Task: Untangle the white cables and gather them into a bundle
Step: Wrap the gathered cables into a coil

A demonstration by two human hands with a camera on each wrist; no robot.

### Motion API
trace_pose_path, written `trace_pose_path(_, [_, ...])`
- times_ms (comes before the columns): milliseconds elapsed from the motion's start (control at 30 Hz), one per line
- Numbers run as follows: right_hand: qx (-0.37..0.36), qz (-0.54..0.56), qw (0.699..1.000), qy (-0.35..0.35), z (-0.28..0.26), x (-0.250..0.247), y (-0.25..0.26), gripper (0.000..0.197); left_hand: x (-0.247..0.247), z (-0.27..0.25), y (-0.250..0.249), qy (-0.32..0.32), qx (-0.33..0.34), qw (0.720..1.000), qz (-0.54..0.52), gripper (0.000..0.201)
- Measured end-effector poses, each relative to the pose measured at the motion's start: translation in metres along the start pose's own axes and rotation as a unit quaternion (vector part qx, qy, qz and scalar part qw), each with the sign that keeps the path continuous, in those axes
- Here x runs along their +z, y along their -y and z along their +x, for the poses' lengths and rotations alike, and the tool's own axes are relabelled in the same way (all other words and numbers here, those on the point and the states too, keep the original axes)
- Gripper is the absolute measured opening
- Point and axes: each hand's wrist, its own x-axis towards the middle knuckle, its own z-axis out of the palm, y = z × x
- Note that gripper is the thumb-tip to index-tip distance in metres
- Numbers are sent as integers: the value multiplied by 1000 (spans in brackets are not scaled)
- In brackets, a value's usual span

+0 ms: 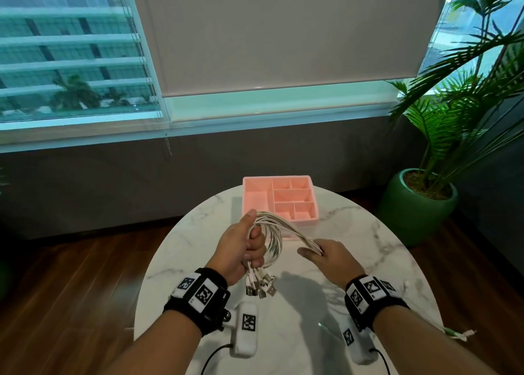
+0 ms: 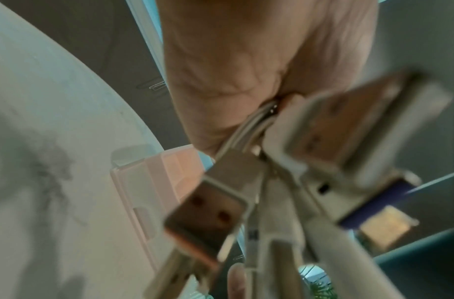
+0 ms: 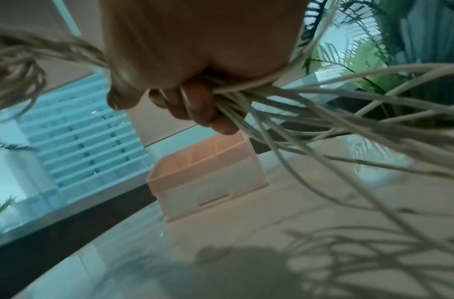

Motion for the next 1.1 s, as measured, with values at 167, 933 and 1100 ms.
trace_pose_path(167, [-14,9,1000,-6,2,-4,0,46,2,-1,-4,7,-9,998,-63,49])
trace_pose_path(933, [55,134,988,56,-25,51,25,45,24,7,-1,-95,38,977,-185,48])
trace_pose_path(1100, [12,43,999,-16,-24,55,12,29,21,15,4,-130,44,964,-227,51])
